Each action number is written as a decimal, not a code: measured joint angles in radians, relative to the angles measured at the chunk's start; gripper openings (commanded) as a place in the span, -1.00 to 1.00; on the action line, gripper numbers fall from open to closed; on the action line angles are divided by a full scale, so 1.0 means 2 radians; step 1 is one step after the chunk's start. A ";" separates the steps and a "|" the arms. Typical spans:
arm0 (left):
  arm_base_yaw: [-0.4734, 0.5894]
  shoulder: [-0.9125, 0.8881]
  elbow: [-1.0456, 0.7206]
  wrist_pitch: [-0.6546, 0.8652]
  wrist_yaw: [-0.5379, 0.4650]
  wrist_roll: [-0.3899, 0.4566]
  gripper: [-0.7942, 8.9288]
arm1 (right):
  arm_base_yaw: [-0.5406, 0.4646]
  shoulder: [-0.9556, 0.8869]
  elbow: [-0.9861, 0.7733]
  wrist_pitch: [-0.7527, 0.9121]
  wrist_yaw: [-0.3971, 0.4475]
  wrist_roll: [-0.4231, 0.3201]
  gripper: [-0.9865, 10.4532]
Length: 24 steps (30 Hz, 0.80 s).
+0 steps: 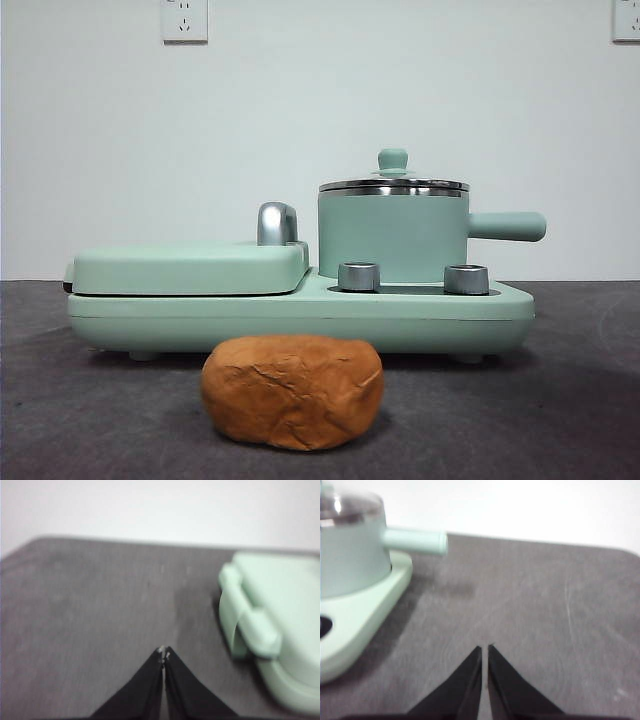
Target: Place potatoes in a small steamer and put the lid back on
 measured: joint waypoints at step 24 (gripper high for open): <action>0.000 0.033 0.084 0.072 0.070 -0.142 -0.82 | 0.000 0.039 0.088 0.063 -0.048 0.147 -0.80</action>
